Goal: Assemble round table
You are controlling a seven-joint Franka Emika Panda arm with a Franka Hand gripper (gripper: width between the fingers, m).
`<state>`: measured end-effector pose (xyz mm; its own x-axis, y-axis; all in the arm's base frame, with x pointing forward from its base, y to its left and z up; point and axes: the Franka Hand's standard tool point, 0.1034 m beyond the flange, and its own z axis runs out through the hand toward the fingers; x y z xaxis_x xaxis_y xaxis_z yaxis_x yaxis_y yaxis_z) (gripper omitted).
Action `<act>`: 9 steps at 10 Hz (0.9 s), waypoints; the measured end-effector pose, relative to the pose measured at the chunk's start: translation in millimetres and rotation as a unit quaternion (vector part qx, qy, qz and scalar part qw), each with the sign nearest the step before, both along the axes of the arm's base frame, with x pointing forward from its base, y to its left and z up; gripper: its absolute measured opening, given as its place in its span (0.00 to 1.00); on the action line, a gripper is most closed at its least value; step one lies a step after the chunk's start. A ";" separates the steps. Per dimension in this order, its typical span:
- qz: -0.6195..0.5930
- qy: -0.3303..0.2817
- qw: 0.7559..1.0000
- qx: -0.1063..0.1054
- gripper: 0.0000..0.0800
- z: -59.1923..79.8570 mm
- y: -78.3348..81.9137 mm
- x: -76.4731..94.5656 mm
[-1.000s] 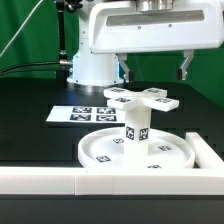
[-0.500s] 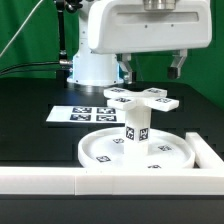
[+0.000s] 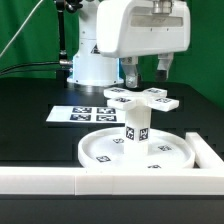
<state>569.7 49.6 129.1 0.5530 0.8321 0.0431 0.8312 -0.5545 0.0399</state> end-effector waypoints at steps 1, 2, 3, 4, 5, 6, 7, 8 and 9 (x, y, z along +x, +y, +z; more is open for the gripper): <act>0.044 0.001 0.999 -0.003 0.81 -0.5 0.7 2.9; 0.082 -0.003 0.997 -0.009 0.81 -0.5 1.0 4.1; 0.115 -0.002 0.993 -0.012 0.81 -1.0 -1.2 4.0; 0.137 -0.002 0.990 -0.013 0.81 -1.1 -2.5 4.1; 0.172 -0.003 0.985 -0.019 0.81 -1.8 -3.2 3.8; 0.211 -0.002 0.977 -0.025 0.81 -3.8 -2.9 1.8; 0.232 -0.001 0.972 -0.030 0.81 -4.3 -2.8 1.1; 0.261 0.002 0.965 -0.035 0.81 -5.2 -3.5 0.1; 0.271 0.006 0.962 -0.038 0.81 -6.8 -3.9 -1.2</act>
Offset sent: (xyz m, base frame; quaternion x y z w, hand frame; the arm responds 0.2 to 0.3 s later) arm 0.0000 0.0000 0.0000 0.0000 0.0000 -0.1938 0.9810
